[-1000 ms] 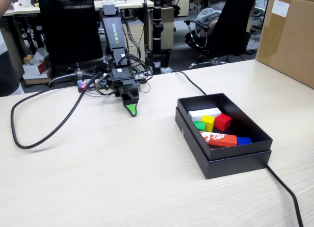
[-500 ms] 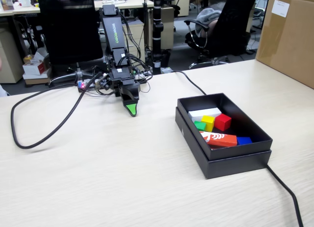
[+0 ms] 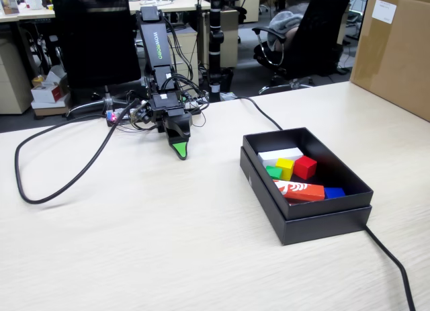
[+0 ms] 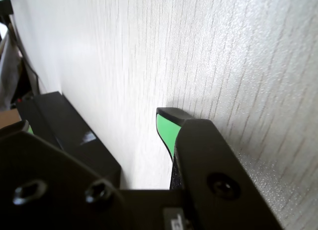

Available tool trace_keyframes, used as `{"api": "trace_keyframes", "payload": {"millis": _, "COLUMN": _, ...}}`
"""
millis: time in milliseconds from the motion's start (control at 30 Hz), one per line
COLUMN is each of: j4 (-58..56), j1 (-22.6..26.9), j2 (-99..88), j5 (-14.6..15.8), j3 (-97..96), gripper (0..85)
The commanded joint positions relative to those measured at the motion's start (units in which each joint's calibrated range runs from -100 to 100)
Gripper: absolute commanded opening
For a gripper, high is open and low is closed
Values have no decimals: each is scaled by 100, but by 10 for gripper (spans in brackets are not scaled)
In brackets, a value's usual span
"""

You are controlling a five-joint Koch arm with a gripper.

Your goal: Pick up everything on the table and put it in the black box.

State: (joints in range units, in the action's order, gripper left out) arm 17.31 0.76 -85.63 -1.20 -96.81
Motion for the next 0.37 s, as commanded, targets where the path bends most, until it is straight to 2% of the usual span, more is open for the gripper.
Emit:
{"api": "trace_keyframes", "payload": {"millis": 0, "j4": -7, "j1": -5, "j2": 112, "j5": -10, "j3": 7, "gripper": 487}}
{"api": "trace_keyframes", "payload": {"millis": 333, "j4": -7, "j1": -5, "j2": 112, "j5": -10, "j3": 7, "gripper": 487}}
